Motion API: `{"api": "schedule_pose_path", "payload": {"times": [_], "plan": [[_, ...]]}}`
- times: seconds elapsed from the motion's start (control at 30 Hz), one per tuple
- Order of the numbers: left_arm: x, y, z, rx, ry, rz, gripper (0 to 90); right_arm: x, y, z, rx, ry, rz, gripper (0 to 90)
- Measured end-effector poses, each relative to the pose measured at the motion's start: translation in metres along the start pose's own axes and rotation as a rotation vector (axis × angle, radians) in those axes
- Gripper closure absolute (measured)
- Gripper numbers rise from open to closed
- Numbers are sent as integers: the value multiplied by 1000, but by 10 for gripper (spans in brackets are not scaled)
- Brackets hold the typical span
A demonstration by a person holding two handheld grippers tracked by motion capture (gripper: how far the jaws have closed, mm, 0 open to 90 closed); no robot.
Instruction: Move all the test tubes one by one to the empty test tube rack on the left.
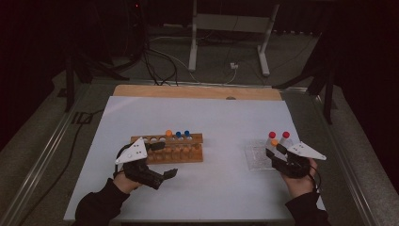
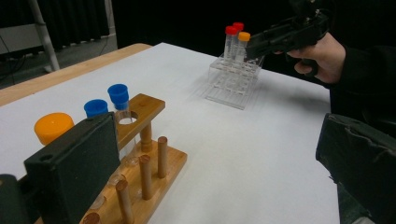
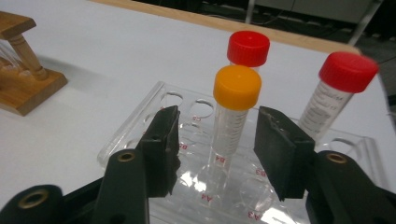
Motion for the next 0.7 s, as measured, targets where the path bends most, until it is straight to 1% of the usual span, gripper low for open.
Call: {"api": "schedule_pose_path", "payload": {"times": [0.07, 0.1, 0.13, 0.2, 0.27, 0.33, 0.4, 0.57, 0.7], "plan": [[0, 0, 0, 1, -1, -1, 5, -1, -1, 3, 12, -15, 2, 575], [1, -1, 0, 2, 1, 1, 5, -1, -1, 5, 17, -5, 11, 587], [1, -1, 0, 2, 1, 0, 5, -1, -1, 6, 21, -4, 10, 611], [1, 0, 0, 0, 1, -7, 5, -1, -2, 9, 31, -21, 7, 661], [1, 0, 0, 1, 2, -5, 5, -3, -1, 9, 32, -37, 10, 733], [2, 0, -1, -2, 2, -8, 5, -6, 0, 7, 29, -33, 28, 739], [2, 0, -1, -1, 3, -6, 5, -6, 2, 6, 20, -30, 34, 745], [2, 0, -1, 2, 0, -8, 5, -5, 15, -3, -11, -38, 19, 747], [1, 0, 0, 3, 0, -7, 5, -5, 31, -15, -59, -44, 15, 747]]}}
Point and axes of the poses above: each handheld gripper's, and its own axes: z roughly forward along the jaws, y roughly out of its top, x roughly to its left, the point moved 9 cm from there along z, roughly forward along the jaws, and after that the axes turned 4 degrees about -x, right-handed, at the moved point
